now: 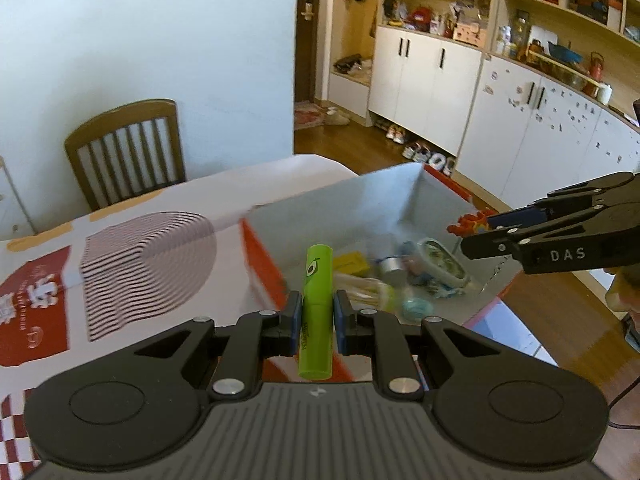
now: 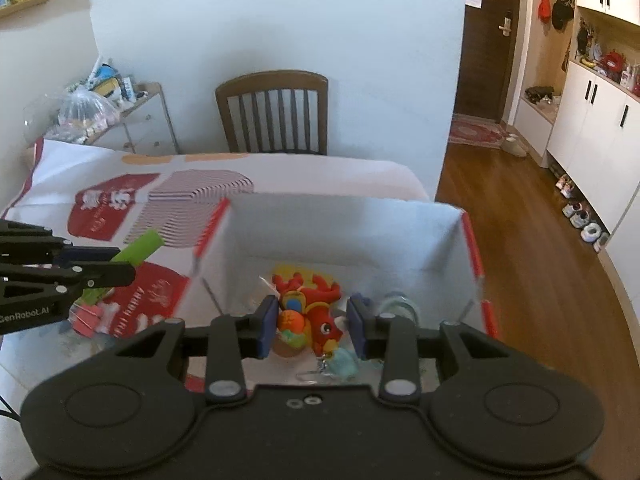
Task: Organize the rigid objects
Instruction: 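Carry the highlighter and dragon keychain over the shoebox with both tools, then open both tools to drop the highlighter and dragon keychain into the shoebox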
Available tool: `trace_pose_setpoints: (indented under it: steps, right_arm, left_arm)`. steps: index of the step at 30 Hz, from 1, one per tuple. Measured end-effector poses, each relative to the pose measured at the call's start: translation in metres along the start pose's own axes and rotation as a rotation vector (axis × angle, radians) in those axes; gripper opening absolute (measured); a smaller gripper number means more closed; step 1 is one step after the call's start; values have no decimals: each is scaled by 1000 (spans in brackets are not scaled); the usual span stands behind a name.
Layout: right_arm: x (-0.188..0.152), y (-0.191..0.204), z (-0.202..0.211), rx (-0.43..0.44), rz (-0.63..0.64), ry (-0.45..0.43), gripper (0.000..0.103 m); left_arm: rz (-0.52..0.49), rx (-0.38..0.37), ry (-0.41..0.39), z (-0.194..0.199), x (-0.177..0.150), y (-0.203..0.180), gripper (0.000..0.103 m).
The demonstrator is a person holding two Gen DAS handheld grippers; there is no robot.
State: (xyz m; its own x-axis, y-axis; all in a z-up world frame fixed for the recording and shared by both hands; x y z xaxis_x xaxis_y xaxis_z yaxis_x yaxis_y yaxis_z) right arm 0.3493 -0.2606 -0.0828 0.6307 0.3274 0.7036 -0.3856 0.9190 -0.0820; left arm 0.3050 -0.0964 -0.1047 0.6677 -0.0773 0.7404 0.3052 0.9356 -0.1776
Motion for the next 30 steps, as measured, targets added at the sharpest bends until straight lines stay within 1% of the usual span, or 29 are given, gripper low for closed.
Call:
trace_pose_setpoints:
  steps: [7,11,17,24,30]
  right_arm:
    - [-13,-36,-16,-13,-6,30,36]
    - [-16,-47,-24,-6,-2,41,36]
    - [-19,-45,-41,20,31,67,36]
    - [-20,-39,-74,47,38,128,36]
    - [-27,-31,-96,59,80,170,36]
  left_arm:
    - [2,-23,50,-39,6,-26,16]
    - [9,-30,71,-61,14,-35,16]
    - [5,-25,105,-98,31,-42,16]
    - [18,13,124,-132,43,-35,16]
    - [71,29,181,-167,44,-23,16]
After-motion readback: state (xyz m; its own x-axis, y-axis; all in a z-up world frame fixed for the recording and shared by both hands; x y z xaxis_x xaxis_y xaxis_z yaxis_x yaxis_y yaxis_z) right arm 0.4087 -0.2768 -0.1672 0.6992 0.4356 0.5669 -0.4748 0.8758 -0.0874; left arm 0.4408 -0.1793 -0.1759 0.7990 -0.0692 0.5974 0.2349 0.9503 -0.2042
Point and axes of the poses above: each gripper's, at about its wrist camera, not at the fingertips, and z roughly against the way its jaws point, y to its left, x to its top, the point moved 7 cm from there along -z, roughly the way its jaws point, and after that the axes turned 11 degrees about -x, right-handed, at the moved point
